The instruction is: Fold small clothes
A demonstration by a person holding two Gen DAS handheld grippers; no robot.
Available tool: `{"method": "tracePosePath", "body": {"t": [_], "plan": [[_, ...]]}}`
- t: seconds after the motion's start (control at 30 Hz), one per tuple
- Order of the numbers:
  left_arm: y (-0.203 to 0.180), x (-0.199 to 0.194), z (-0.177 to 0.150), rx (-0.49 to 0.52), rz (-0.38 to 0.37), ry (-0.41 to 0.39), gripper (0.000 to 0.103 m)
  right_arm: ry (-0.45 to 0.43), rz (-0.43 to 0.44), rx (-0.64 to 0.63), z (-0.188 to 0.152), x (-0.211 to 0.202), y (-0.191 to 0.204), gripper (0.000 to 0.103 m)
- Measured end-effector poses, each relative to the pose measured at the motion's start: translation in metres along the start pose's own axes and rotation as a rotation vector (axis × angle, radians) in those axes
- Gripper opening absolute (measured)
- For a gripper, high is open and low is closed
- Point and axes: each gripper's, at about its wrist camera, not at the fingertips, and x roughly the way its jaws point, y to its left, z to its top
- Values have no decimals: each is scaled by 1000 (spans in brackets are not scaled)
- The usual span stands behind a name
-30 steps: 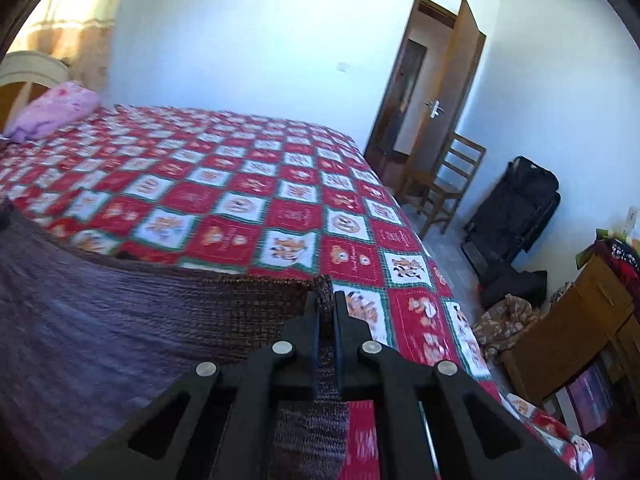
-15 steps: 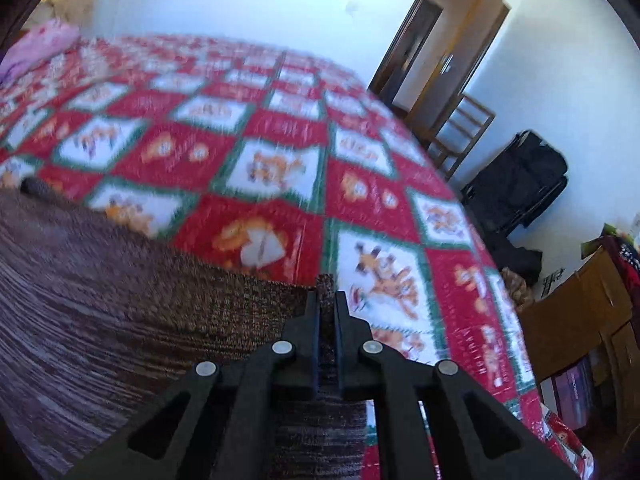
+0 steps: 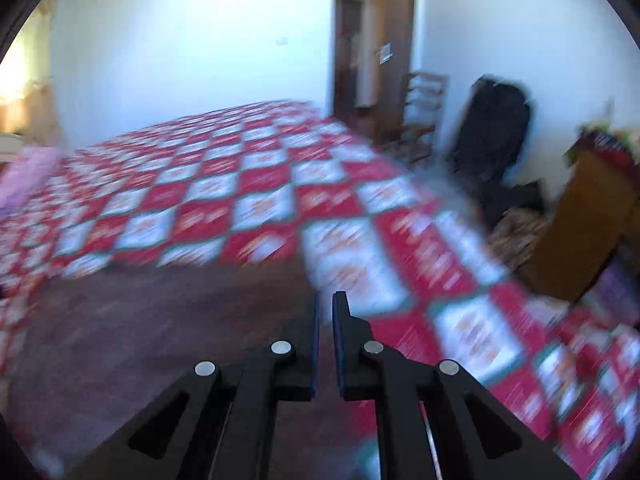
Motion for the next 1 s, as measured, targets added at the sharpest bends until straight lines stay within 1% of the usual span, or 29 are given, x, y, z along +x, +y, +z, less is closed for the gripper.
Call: {"method": "tracePosePath", "body": {"t": [0.07, 0.1, 0.13, 0.23, 0.27, 0.3, 0.37, 0.43, 0.5, 0.63, 0.8, 0.83, 0.9, 0.97, 1.0], "plan": [[-20, -12, -24, 55, -28, 11, 86, 24, 27, 15, -25, -9, 13, 6], [-26, -15, -32, 70, -31, 8, 86, 29, 41, 11, -37, -10, 19, 6], [-34, -18, -42, 83, -34, 11, 86, 36, 37, 7, -47, -8, 25, 6], [-50, -14, -63, 81, -64, 83, 86, 84, 12, 30, -73, 4, 32, 6], [-51, -14, -69, 72, -65, 97, 86, 77, 7, 31, -80, 8, 33, 6], [-52, -13, -73, 69, -58, 103, 86, 43, 0, 19, -84, 6, 34, 6], [-55, -12, -79, 83, -20, 108, 86, 2, -26, -22, -94, 5, 38, 6], [-57, -13, -82, 93, 17, 100, 86, -28, -45, -49, -97, 6, 41, 6], [-60, -14, -85, 99, 41, 100, 86, -36, -29, -33, -97, 5, 38, 7], [-62, -21, -95, 101, 73, 90, 86, -57, 26, 19, -99, 5, 27, 7], [-56, -28, -109, 68, 97, 100, 90, -65, 18, 16, -102, 3, 30, 7], [-54, -29, -111, 55, 88, 108, 90, -67, 10, 9, -102, 3, 32, 7], [-44, -35, -116, -5, 18, 124, 90, -69, -1, 0, -102, 3, 34, 7], [-30, -40, -124, -97, -44, 126, 90, -71, -6, -3, -103, 2, 34, 7], [-20, -42, -127, -166, -94, 127, 90, -72, -5, -2, -103, 2, 34, 7]]}}
